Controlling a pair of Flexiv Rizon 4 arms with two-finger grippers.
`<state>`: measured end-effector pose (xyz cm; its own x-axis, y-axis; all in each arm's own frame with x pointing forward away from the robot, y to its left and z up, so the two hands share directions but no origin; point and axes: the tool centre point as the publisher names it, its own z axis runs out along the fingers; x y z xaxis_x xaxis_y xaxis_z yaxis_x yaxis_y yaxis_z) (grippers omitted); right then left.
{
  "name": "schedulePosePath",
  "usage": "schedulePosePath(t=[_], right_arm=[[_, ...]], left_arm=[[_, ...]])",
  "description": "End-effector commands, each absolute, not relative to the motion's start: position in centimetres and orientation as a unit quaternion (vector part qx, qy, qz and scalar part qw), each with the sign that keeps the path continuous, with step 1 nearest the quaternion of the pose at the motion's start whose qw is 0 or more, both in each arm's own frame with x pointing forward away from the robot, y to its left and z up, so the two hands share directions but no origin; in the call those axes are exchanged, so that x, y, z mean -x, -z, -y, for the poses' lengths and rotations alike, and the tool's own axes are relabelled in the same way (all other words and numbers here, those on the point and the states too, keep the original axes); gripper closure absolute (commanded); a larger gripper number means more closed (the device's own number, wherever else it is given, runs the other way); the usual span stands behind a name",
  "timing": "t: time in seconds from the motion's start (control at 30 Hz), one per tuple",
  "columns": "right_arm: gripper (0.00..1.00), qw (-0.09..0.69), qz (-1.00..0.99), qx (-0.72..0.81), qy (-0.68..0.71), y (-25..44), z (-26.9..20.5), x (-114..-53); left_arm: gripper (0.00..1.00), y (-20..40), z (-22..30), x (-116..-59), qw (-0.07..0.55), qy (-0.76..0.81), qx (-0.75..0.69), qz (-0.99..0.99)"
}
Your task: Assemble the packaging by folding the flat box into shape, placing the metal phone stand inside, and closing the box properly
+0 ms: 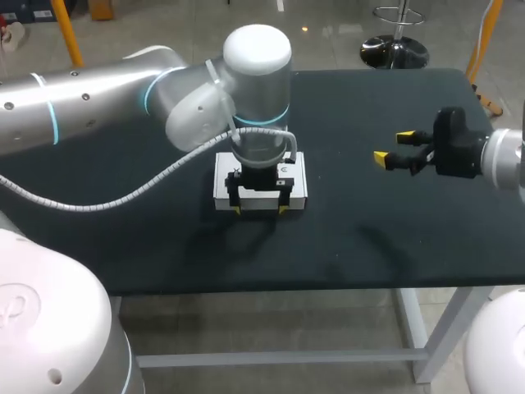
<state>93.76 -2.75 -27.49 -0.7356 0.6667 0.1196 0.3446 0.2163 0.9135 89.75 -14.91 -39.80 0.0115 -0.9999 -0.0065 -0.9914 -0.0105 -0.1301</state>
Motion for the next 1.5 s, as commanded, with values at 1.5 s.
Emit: schedulePosePath(t=[1.5], right_arm=[[0.0, 0.151, -0.764, -0.329, -0.534, 27.5, 2.8, -93.7]], left_arm=[[0.0, 39.2, 13.2, -105.9, 0.017, 0.031, 0.704, -0.71]])
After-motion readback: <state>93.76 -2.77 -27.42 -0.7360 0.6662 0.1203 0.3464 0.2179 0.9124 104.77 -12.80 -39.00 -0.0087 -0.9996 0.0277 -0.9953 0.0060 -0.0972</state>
